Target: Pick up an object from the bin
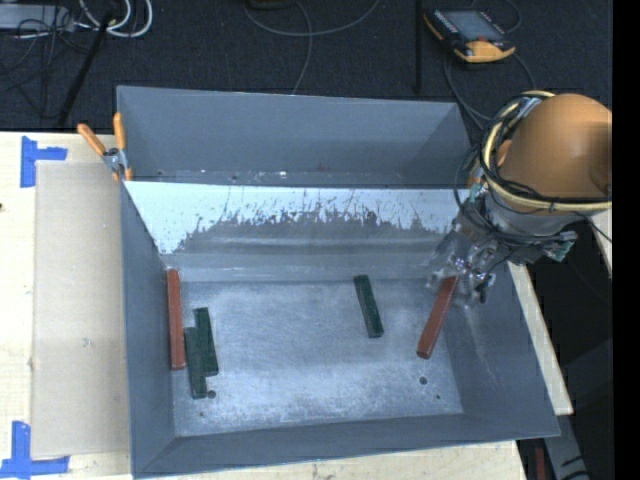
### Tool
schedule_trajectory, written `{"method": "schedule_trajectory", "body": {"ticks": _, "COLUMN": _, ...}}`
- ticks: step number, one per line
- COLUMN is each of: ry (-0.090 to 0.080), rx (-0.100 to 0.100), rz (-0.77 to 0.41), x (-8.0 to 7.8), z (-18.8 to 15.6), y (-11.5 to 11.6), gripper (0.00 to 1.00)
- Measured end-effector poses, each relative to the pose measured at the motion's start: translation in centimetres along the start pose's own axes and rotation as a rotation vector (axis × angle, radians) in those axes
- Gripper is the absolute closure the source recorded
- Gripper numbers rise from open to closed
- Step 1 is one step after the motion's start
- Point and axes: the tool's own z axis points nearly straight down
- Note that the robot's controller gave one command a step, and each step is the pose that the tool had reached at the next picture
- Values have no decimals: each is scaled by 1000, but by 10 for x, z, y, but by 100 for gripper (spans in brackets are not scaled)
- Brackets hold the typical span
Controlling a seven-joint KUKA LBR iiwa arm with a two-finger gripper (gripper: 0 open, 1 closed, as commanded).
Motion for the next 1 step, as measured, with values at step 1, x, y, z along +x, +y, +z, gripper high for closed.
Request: {"method": "schedule_trajectory", "body": {"ticks": 1, "ry": -1, "rx": 2, "rz": -18, "x": -10, "z": -79, "y": -2, "gripper": 100}}
